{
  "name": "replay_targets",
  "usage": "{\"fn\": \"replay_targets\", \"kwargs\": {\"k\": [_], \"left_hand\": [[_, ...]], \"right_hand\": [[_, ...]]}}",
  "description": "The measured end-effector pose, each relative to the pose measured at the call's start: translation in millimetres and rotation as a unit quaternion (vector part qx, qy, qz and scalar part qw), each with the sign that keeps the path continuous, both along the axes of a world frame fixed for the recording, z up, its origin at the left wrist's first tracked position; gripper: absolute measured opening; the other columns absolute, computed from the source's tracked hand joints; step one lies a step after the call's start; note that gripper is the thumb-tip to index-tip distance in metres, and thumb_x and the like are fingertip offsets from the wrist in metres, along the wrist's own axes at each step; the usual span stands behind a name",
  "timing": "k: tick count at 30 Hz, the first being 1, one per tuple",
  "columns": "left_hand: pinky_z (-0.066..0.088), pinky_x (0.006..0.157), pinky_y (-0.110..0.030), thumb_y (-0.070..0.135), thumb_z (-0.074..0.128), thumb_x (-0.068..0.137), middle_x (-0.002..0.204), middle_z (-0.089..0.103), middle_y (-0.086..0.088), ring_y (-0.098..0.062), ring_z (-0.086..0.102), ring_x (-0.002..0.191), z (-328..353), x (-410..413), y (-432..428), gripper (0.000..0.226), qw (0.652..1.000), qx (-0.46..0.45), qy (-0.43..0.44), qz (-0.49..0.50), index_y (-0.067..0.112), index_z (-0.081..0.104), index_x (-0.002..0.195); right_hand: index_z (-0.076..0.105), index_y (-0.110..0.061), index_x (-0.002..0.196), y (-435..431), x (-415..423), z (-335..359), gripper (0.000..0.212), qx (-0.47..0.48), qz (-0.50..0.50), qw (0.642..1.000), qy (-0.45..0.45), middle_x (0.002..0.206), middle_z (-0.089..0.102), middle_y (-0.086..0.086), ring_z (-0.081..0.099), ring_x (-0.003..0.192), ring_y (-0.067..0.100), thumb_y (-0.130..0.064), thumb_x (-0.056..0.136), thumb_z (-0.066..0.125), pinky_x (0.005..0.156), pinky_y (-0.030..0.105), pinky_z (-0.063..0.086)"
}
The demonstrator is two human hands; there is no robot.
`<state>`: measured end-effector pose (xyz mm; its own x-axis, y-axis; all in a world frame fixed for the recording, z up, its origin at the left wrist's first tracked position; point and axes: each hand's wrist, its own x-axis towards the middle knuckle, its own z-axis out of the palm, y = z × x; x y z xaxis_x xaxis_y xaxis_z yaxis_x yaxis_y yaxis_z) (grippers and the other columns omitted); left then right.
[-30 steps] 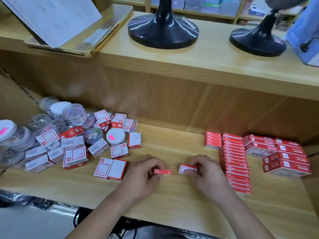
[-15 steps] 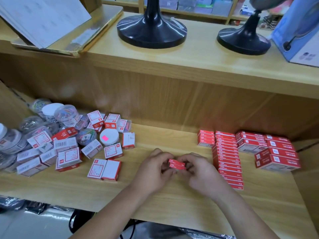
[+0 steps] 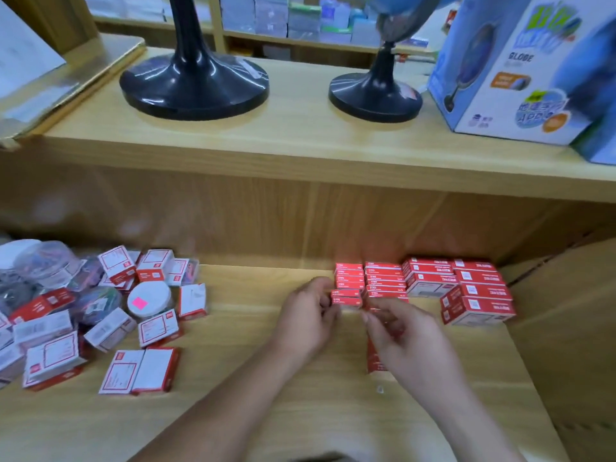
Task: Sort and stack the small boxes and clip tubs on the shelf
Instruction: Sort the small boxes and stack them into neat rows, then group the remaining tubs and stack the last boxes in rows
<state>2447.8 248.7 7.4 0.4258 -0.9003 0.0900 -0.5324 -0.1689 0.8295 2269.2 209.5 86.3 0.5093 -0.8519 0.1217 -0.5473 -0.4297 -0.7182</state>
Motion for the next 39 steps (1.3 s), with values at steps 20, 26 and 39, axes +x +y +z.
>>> {"fn": "replay_targets", "kwargs": {"k": [20, 26, 39], "left_hand": [[0.054, 0.084, -0.033, 0.01, 0.055, 0.088, 0.104, 0.058, -0.005, -0.024, 0.062, 0.092, 25, -3, 61, 0.035, 0.998, 0.045, -0.043, 0.001, 0.017, 0.063, 0.121], [0.051, 0.084, -0.03, 0.022, 0.06, 0.086, 0.103, 0.06, 0.003, -0.02, 0.061, 0.095, 32, 49, 180, 0.03, 0.975, 0.041, -0.155, 0.157, 0.019, 0.069, 0.115], [0.052, 0.081, -0.038, 0.026, 0.067, 0.089, 0.125, 0.058, 0.004, -0.022, 0.054, 0.104, 14, 112, 250, 0.021, 0.957, -0.008, -0.268, 0.114, 0.022, 0.068, 0.11]], "right_hand": [[0.073, -0.039, 0.093, 37, 15, -26, 0.024, 0.083, 0.127, 0.987, -0.058, 0.085, 0.074, -0.02, 0.071, 0.071, 0.005, -0.018, 0.082, 0.077, 0.066, 0.034, 0.059], [0.073, -0.028, 0.095, 68, 73, -63, 0.014, 0.118, 0.195, 0.973, -0.021, 0.096, 0.064, -0.017, 0.068, 0.084, 0.006, -0.025, 0.081, 0.076, 0.078, 0.039, 0.058], [0.028, -0.036, 0.153, 95, 198, -70, 0.065, -0.078, 0.313, 0.94, 0.112, 0.164, 0.008, -0.013, 0.007, 0.154, 0.017, -0.062, 0.094, 0.039, 0.123, 0.038, 0.021]]}}
